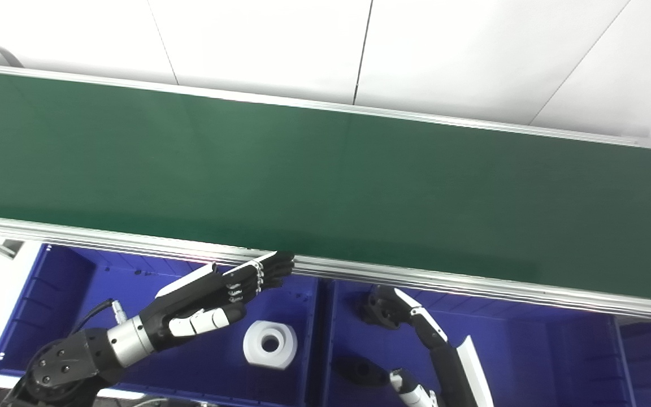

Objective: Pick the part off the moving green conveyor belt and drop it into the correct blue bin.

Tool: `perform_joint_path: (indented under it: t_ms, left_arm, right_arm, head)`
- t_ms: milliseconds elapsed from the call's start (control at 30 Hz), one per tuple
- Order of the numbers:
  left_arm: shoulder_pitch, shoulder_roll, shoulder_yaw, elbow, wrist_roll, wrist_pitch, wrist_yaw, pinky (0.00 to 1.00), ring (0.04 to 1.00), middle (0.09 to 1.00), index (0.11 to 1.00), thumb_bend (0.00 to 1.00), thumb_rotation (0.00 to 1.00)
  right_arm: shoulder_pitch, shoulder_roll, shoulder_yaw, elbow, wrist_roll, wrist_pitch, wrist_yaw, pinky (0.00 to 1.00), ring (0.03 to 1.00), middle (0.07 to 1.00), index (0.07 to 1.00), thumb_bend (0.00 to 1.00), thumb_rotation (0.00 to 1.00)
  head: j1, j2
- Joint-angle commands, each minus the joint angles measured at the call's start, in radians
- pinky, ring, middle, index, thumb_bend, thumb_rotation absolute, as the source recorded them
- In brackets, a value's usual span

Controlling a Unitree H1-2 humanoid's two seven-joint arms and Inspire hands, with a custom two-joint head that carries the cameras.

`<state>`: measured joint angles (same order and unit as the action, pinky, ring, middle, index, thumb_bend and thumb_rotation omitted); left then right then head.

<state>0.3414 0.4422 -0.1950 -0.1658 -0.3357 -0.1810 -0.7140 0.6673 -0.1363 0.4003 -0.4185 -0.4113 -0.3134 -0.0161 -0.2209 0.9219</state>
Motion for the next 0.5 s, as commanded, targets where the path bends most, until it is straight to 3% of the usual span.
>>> perform_joint_path:
  t_ms: [0,267,467]
  left_arm:
    - [0.006,0.014,0.003,-0.024,-0.008,-0.021,-0.001,1.00,1.000,1.000,1.000,0.40,0.73]
    - [0.017,0.015,0.001,-0.040,-0.001,-0.016,0.004,1.00,1.000,1.000,1.000,0.38,0.65]
    - [0.025,0.013,0.001,-0.030,0.001,-0.053,-0.006,1.00,1.000,1.000,1.000,0.36,0.63]
  right_arm:
    - [0.011,0.010,-0.002,-0.008,0.022,-0.060,-0.017,0.78,0.851,0.879,0.875,0.62,1.00]
    - [0.002,0.023,-0.016,0.019,0.054,-0.074,-0.017,0.84,0.898,0.918,0.908,0.59,1.00]
    - [-0.014,0.023,-0.026,0.027,0.055,-0.067,-0.008,0.87,0.919,0.936,0.923,0.58,1.00]
  head:
    - [0.000,-0.001]
    - [0.001,-0.001]
    - [0.007,-0.001]
